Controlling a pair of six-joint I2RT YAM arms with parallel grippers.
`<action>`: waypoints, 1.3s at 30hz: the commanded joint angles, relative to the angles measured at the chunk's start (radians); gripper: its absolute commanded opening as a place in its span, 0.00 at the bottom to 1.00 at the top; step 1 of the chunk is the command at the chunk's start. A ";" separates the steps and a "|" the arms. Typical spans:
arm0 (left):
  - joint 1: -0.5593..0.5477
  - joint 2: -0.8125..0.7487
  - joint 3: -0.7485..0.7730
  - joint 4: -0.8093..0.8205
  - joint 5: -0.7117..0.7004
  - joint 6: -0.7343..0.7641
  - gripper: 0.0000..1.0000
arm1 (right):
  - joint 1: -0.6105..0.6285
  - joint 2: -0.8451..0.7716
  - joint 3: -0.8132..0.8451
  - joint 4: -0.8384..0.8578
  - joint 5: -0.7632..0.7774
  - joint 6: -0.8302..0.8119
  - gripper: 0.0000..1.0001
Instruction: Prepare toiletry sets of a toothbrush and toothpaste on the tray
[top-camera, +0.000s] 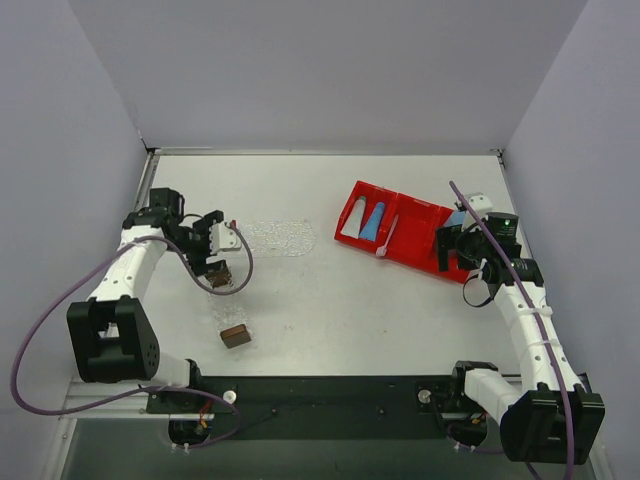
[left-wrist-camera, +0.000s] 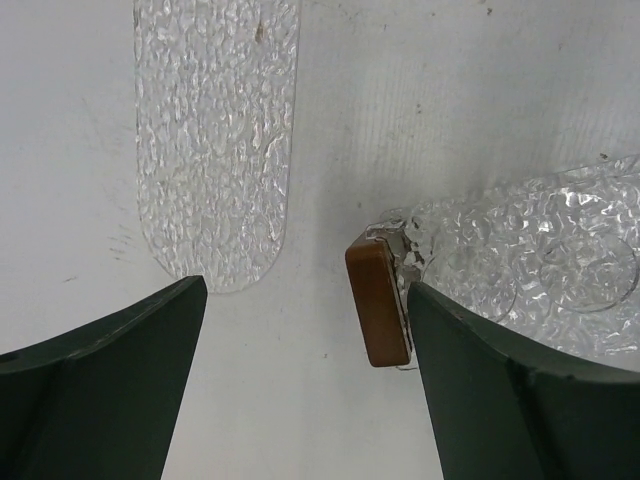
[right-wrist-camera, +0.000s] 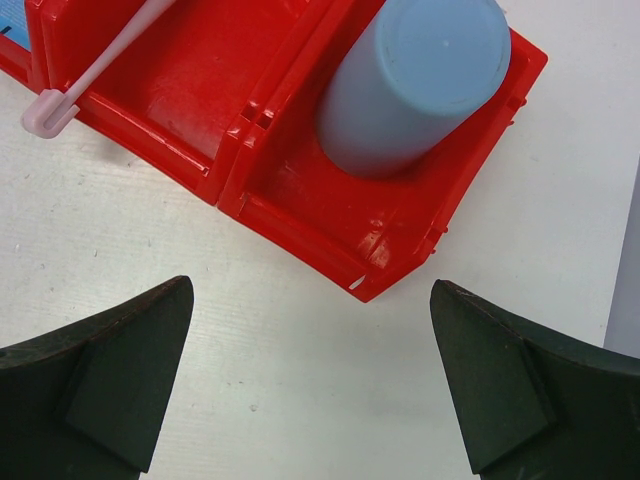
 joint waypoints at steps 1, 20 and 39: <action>-0.024 0.026 0.065 -0.009 -0.052 -0.128 0.92 | -0.005 -0.006 0.033 -0.015 -0.008 0.001 1.00; -0.116 0.127 0.033 0.034 -0.275 -0.235 0.87 | -0.005 0.000 0.031 -0.014 -0.011 -0.002 1.00; -0.143 0.156 -0.042 0.082 -0.325 -0.304 0.80 | -0.005 0.007 0.033 -0.014 -0.012 -0.003 1.00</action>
